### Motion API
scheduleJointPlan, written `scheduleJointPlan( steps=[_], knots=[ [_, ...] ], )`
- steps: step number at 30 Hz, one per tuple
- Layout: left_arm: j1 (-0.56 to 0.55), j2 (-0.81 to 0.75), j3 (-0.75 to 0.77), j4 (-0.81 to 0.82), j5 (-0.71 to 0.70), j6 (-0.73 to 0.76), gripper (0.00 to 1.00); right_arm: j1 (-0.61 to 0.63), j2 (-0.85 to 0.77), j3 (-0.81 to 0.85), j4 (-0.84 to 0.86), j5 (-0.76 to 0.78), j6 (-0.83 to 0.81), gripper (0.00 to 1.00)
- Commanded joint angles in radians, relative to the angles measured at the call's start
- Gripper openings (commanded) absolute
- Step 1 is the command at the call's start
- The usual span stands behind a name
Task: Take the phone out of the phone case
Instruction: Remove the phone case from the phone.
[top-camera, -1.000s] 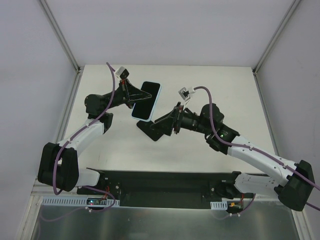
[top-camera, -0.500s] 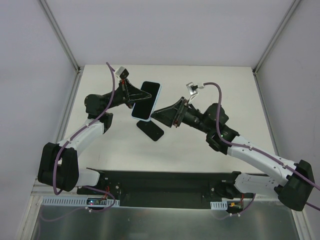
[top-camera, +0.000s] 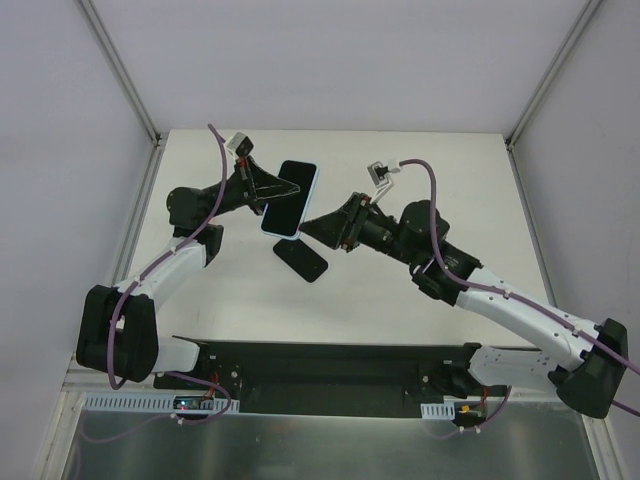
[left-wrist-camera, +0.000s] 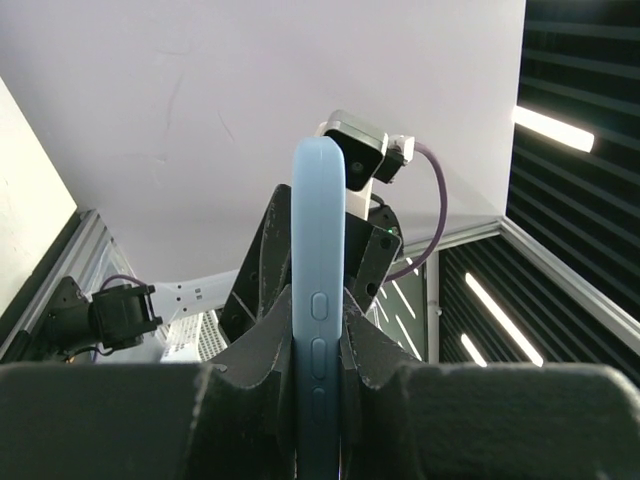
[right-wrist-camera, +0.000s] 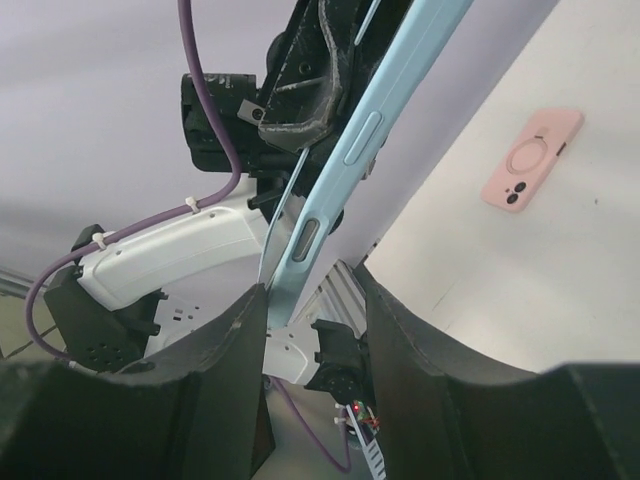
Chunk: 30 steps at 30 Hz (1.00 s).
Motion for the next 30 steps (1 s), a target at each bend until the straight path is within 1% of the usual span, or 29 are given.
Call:
scheduleJointPlan(
  steps=[1, 2, 3, 4, 6, 9, 17, 30],
  knots=[
    [-0.006, -0.04, 0.035, 0.177, -0.056, -0.128, 0.0, 0.021, 0.033, 0.085, -0.276, 0.146, -0.057, 0.43],
    [-0.006, -0.04, 0.035, 0.177, -0.058, -0.127, 0.0, 0.023, 0.041, 0.103, -0.306, 0.174, -0.059, 0.42],
    [-0.004, -0.045, 0.035, 0.177, -0.059, -0.125, 0.0, 0.027, 0.05, 0.138, -0.386, 0.194, -0.062, 0.4],
    [-0.004, -0.046, 0.035, 0.176, -0.062, -0.124, 0.0, 0.039, 0.07, 0.163, -0.424, 0.202, -0.077, 0.4],
    [-0.003, -0.056, 0.035, 0.166, -0.062, -0.116, 0.0, 0.052, 0.088, 0.193, -0.518, 0.283, -0.088, 0.4],
    [0.003, -0.066, 0.036, 0.153, -0.065, -0.107, 0.0, 0.063, 0.114, 0.229, -0.586, 0.32, -0.088, 0.38],
    [0.026, -0.07, 0.015, 0.159, -0.068, -0.11, 0.0, 0.079, 0.073, 0.19, -0.575, 0.37, -0.088, 0.39],
    [0.039, -0.073, 0.007, 0.142, -0.064, -0.093, 0.0, 0.127, 0.05, 0.167, -0.528, 0.373, -0.093, 0.41]
  ],
)
